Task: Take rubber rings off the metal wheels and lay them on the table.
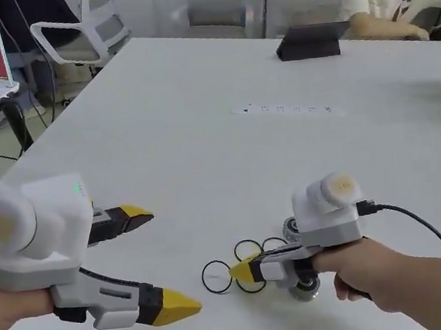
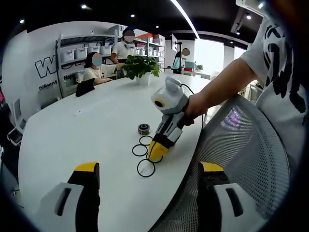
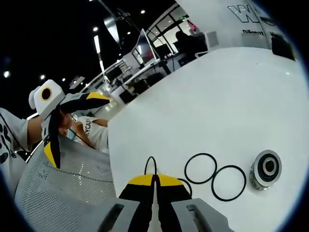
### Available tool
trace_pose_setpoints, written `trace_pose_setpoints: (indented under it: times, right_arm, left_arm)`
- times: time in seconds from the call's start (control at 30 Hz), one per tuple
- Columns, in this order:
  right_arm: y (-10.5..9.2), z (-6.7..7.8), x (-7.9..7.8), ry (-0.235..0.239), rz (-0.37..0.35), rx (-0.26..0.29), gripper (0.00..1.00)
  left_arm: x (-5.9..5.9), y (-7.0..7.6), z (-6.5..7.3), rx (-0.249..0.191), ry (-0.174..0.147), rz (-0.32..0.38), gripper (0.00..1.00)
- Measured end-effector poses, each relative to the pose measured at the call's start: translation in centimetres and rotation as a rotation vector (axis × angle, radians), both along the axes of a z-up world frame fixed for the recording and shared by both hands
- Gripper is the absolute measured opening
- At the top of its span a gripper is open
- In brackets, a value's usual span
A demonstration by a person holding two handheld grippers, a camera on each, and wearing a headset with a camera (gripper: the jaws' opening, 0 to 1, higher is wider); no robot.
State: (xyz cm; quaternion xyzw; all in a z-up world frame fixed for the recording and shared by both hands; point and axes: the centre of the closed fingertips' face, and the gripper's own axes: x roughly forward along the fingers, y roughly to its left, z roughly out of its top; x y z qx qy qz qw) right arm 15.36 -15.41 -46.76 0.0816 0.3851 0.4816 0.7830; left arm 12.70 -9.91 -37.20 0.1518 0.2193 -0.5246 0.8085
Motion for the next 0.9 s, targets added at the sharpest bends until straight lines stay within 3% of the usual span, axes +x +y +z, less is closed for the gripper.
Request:
trace_pose_setpoints:
  times: [0.9]
  right_arm:
    - [-0.69,-0.60,0.26,-0.108,0.046,-0.110,0.00]
  left_arm:
    - [-0.37,0.14,-0.20,0.008,0.011,-0.005,0.81]
